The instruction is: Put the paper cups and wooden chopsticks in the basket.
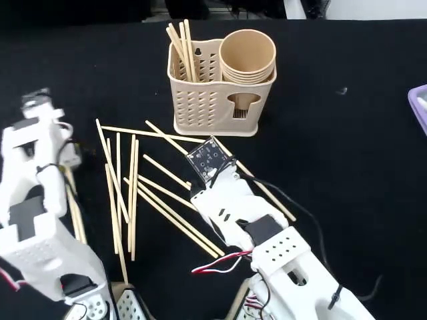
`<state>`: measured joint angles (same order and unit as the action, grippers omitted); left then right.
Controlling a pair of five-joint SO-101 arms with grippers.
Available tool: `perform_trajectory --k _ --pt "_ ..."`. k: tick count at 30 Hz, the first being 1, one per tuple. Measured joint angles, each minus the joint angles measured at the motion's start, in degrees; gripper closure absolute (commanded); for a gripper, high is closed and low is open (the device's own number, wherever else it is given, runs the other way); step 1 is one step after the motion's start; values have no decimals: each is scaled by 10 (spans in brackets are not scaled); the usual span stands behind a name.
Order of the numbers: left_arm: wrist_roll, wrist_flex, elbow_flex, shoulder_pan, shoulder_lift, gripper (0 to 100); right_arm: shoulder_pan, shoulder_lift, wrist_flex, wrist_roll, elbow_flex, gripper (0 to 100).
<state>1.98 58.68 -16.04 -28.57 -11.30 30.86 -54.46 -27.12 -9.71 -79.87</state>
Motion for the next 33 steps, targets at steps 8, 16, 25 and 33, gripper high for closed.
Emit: perform_trajectory --k 8,16,25,33 --pt "0 153 82 -33 62 970 0 0 0 0 0 864" --pt "-25 168 97 -33 66 970 0 0 0 0 0 864" --pt "-32 185 162 -23 141 970 0 0 0 0 0 864" --pt "-127 154 169 35 289 970 0 0 0 0 0 864"
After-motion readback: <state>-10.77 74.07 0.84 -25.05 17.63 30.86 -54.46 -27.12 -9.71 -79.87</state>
